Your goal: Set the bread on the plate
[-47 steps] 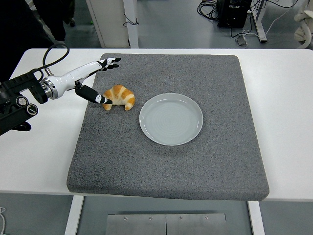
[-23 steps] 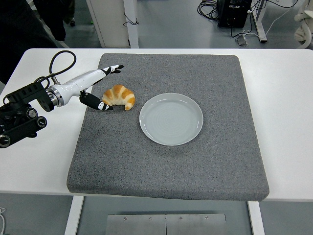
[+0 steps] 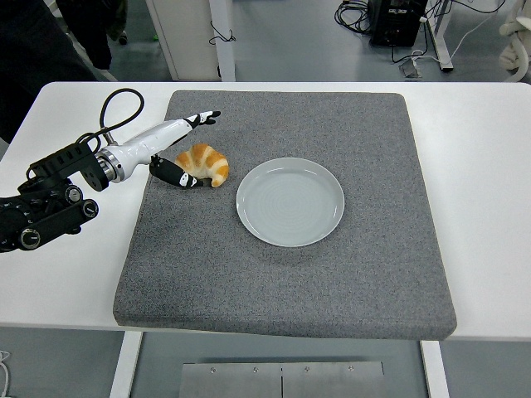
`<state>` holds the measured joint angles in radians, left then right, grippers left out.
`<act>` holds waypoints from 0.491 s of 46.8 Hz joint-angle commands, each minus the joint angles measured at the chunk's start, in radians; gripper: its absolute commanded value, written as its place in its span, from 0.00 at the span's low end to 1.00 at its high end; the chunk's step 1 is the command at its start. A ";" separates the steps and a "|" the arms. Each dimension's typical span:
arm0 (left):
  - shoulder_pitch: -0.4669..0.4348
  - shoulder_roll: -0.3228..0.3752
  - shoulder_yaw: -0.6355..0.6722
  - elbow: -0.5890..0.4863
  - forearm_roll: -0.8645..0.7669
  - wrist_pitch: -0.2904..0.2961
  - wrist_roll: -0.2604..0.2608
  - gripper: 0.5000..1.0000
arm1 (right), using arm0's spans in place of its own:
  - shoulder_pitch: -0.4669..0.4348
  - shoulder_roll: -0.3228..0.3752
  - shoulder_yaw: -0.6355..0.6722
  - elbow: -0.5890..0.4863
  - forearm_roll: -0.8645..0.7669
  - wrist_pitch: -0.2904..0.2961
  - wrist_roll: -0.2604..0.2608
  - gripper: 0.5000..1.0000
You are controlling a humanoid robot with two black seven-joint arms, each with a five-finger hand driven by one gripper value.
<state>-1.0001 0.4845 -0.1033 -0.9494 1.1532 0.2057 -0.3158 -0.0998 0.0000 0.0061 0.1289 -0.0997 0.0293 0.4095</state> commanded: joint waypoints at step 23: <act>0.000 -0.081 0.034 0.103 0.025 0.029 -0.002 0.94 | 0.000 0.000 0.000 0.000 0.000 0.000 0.000 1.00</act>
<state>-1.0003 0.4101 -0.0769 -0.8560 1.1782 0.2344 -0.3175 -0.0995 0.0000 0.0060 0.1288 -0.0997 0.0292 0.4095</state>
